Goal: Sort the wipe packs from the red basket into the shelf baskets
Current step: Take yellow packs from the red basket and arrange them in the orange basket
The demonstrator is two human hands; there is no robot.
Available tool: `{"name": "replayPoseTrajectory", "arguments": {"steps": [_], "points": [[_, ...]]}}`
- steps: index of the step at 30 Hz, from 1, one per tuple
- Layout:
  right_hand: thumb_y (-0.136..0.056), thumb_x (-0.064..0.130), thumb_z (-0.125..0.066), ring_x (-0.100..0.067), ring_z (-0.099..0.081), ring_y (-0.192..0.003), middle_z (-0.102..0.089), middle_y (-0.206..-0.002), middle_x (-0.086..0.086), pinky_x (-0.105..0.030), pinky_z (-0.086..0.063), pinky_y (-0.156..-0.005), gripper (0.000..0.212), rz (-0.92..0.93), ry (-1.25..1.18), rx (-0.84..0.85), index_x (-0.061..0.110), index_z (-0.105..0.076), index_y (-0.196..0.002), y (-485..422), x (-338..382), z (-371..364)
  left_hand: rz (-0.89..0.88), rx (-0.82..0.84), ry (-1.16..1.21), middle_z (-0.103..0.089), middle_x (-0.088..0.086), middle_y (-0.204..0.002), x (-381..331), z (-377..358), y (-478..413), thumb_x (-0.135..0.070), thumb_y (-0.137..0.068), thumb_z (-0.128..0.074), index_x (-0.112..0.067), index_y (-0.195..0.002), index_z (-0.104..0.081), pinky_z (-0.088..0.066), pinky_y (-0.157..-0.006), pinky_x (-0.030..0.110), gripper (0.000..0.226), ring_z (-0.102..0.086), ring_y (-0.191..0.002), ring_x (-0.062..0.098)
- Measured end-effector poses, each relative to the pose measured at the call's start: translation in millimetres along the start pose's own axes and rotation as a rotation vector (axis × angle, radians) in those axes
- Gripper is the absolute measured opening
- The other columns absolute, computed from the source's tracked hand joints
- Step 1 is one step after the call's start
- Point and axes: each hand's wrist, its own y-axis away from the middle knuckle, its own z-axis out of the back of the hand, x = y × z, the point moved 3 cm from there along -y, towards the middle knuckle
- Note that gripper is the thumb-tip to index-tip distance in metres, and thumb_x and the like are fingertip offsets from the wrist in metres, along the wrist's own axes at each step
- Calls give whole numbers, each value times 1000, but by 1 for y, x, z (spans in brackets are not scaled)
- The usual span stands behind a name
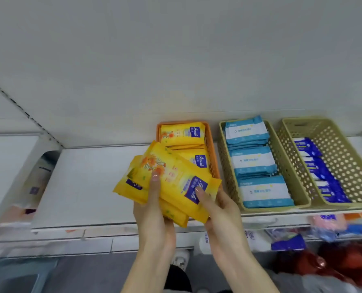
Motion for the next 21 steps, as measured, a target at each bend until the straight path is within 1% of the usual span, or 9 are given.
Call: {"name": "replayPoseTrajectory", "arguments": {"steps": [2, 5, 8, 10, 13, 15, 17, 19, 21], "points": [[-73, 19, -68, -23, -71, -93, -73, -103, -9, -34, -60, -73, 38, -6, -2, 13, 10, -66, -110, -12, 3, -9, 31, 42, -44, -70, 2, -114, -8, 0, -15, -40, -76, -63, -25, -129, -54, -57, -79, 47, 56, -69, -100, 25], [-81, 16, -64, -21, -72, -89, -74, -102, -9, -31, -59, -65, 29, -43, -10, 6, 11, -65, -110, -37, 12, -6, 55, 27, -86, -72, 4, -110, -24, 13, -42, -42, -75, -63, -21, -124, -59, -58, -73, 40, 54, -71, -95, 21], [-87, 14, -60, -19, -72, -87, -74, -100, -9, -31, -57, -65, 25, -54, 53, -45, 10, -63, -112, -66, 26, 10, 36, -21, -125, -72, 4, -110, -44, 32, -67, -37, -80, -62, -19, -121, -61, -55, -80, 40, 45, -70, -96, 19], [-88, 14, -61, -17, -72, -81, -74, -97, -8, -29, -56, -62, 22, -16, 178, -100, 10, -63, -110, -85, 37, 21, 29, -34, -168, -73, 1, -106, -54, 44, -81, -33, -85, -61, -22, -116, -62, -54, -79, 40, 33, -70, -95, 19], [-87, 18, -65, -18, -71, -83, -73, -98, -8, -30, -56, -65, 26, 59, 458, -158, 10, -62, -112, -115, 45, 25, 60, -60, -219, -73, 0, -102, -60, 56, -96, -33, -88, -59, -22, -113, -62, -57, -69, 35, 28, -70, -87, 15], [-86, 19, -66, -18, -69, -89, -72, -102, -7, -33, -55, -71, 28, 77, 574, -140, 12, -62, -113, -133, 42, 16, 98, -65, -232, -72, 1, -101, -60, 58, -102, -35, -88, -58, -20, -113, -62, -56, -65, 34, 29, -70, -87, 16], [-88, 20, -65, -17, -69, -90, -72, -101, -6, -32, -55, -73, 24, 69, 668, -95, 13, -63, -111, -147, 34, 4, 126, -66, -242, -72, 1, -99, -58, 58, -108, -37, -88, -57, -21, -108, -63, -55, -65, 35, 26, -69, -88, 18], [-90, 22, -62, -15, -67, -91, -71, -100, -2, -28, -53, -73, 18, 93, 854, -71, 15, -64, -107, -156, 28, -3, 144, -60, -249, -73, 0, -94, -57, 57, -114, -38, -88, -57, -23, -101, -63, -54, -65, 36, 21, -69, -86, 19], [-92, 26, -59, -12, -64, -87, -69, -93, 2, -20, -47, -66, 12, 169, 1067, -88, 16, -64, -97, -157, 24, -5, 150, -51, -257, -74, -3, -86, -58, 57, -120, -39, -87, -57, -24, -99, -62, -53, -64, 35, 20, -69, -82, 17]]}}
